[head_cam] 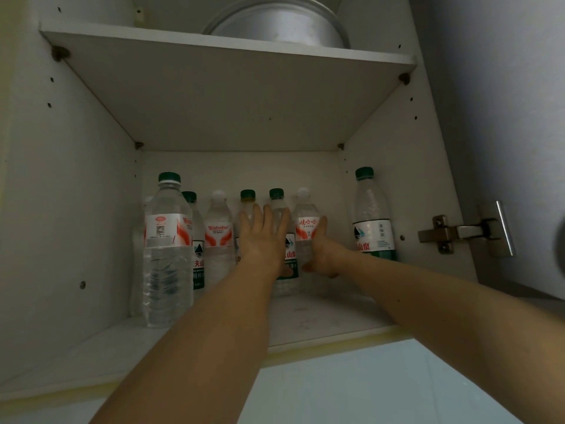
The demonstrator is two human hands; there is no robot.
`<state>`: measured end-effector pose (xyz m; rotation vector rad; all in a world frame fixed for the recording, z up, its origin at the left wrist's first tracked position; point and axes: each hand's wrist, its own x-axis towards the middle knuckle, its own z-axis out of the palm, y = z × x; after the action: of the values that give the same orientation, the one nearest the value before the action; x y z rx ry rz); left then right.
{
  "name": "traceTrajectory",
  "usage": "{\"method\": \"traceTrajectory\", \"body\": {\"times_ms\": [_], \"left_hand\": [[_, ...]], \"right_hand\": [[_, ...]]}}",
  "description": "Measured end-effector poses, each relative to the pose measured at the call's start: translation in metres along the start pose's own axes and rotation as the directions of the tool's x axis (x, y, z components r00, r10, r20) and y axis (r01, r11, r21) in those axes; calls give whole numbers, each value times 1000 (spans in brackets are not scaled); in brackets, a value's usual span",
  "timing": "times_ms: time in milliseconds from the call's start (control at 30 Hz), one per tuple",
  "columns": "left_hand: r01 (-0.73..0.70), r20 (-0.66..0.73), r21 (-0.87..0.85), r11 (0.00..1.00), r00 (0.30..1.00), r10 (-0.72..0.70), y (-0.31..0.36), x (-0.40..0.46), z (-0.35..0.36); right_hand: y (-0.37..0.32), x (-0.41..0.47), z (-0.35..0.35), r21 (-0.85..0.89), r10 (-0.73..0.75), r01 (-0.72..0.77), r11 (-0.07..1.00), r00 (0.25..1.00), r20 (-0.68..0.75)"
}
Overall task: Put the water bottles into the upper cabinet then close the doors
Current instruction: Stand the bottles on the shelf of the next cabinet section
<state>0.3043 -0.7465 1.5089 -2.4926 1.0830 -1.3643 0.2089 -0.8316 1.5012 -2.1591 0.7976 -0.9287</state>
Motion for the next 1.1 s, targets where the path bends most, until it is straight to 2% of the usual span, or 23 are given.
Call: {"method": "traceTrajectory", "body": {"times_ms": [67,167,200,267,333,400,467,500,533,600,667,733,900,1100], "left_hand": [[-8,-3,-34,999,1000,7,-3,-2,1],[-17,-33,-83,996,999,15,-10,-4,2],[-20,-51,-108,994,999,14,-12,-4,2],[-26,-99,-174,984,995,8,-14,-5,1],[-33,-128,-229,973,992,4,-15,-5,0],[-37,-133,-242,970,991,5,-15,-6,-1],[-43,-118,-238,970,993,15,-13,-7,-2],[-48,-105,-243,969,994,23,-13,-7,-2],[-54,-92,-250,967,995,32,-12,-7,-2],[-63,-67,-248,967,997,48,-10,-6,-1],[-70,-29,-245,967,997,65,-10,-6,0],[-80,-3,-252,964,997,82,-11,-4,0],[-102,12,-264,959,994,109,-12,-2,-1],[-125,-11,-255,959,992,127,-18,-6,-2]], "right_hand": [[4,-1,0,-56,-32,28,998,997,-72],[1,-4,-2,-162,-45,43,986,999,-9],[0,-7,-4,-251,-73,68,966,997,-12],[-3,-17,-13,-421,-257,197,885,962,-88],[-6,-29,-26,-482,-443,307,821,874,-199],[-9,-39,-41,-563,-618,375,736,711,-335],[-10,-47,-57,-636,-695,347,689,565,-444],[-9,-51,-64,-643,-680,307,702,556,-478],[-6,-52,-69,-611,-628,271,744,596,-500],[-1,-56,-76,-477,-476,233,848,731,-489],[5,-57,-75,-359,-388,237,903,810,-440],[9,-55,-72,-305,-348,231,924,836,-424],[11,-49,-64,-281,-251,118,952,826,-505],[21,-44,-60,-287,-70,-59,956,906,-418]]}}
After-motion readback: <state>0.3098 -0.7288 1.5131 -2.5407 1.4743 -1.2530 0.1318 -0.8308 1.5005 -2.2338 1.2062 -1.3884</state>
